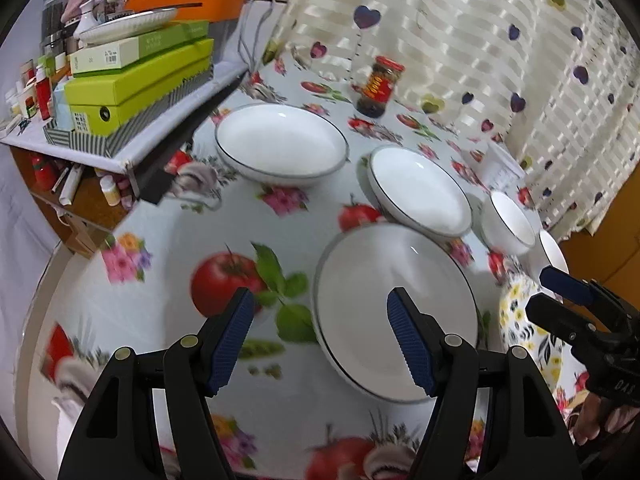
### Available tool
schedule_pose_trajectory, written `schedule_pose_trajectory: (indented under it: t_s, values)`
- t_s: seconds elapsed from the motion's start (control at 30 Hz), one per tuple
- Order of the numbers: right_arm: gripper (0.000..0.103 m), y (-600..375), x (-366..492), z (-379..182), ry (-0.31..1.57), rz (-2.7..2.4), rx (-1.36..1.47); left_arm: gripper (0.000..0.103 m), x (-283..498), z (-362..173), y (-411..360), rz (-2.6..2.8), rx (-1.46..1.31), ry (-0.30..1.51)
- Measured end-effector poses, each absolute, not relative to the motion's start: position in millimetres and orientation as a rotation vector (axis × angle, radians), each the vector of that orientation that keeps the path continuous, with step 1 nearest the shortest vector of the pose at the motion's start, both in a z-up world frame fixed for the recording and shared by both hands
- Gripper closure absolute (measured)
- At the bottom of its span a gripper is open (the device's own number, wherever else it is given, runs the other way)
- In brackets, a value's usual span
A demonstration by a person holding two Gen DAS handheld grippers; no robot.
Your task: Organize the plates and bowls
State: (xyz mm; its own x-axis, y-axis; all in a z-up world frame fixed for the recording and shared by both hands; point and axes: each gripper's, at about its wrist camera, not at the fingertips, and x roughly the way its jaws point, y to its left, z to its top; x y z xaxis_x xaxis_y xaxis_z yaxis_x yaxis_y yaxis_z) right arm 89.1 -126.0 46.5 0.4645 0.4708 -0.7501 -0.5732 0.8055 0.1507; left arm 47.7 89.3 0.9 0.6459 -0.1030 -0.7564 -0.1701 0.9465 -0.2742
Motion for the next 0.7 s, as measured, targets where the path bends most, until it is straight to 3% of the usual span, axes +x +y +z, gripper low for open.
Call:
schedule_pose_trajectory:
  t_s: [0.2,0.33,0.6,0.7]
  values:
    - [0.033,-95.9,129.8,55.0,0.900,0.677,-0.099,0.033,72.7,13.7,120.2,0.075,-0.336,0.843]
    - [0.047,-73.3,158.3,51.4,0.938,0.708,-0.066,0.033,94.9,16.1,137.4,0.086,-0.333,0.843]
    - [0.055,-32.9,214.2,24.4,1.029,0.724,-0.019,0.034,143.5,6.6,182.8,0.137,-0.337,0.827]
    - [0.058,-19.0,234.8,13.0,1.071,0.716,-0.004,0.041,160.5,-3.8,196.5,0.146,-0.358,0.855]
